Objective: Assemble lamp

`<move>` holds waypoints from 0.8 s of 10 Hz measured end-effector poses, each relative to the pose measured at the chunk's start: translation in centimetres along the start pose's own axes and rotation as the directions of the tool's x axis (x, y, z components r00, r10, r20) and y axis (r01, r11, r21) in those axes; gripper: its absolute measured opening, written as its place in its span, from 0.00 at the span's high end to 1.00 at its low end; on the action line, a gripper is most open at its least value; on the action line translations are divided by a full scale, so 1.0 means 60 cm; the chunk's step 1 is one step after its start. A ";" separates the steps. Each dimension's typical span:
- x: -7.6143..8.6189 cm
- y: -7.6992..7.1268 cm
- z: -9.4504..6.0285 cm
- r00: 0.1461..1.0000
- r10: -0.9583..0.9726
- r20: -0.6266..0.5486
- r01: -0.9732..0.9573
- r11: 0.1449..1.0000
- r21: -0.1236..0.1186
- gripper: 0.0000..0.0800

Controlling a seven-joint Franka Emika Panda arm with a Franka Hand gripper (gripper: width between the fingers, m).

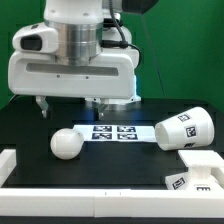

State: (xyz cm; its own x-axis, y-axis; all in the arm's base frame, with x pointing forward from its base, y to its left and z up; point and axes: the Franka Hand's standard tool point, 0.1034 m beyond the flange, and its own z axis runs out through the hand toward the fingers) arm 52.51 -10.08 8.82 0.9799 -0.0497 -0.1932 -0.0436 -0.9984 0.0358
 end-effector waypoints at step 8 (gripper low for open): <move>-0.034 0.015 0.046 0.927 0.035 0.374 -0.065 0.996 0.067 0.13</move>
Offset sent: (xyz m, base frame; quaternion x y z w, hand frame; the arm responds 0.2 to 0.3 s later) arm 0.0000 0.0000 0.0000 0.0000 -0.0650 0.0000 0.9979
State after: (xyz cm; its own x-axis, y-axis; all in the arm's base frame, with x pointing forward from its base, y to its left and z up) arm 49.94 -10.95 6.51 0.8340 -0.0908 -0.5443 -0.1198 -0.9926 -0.0179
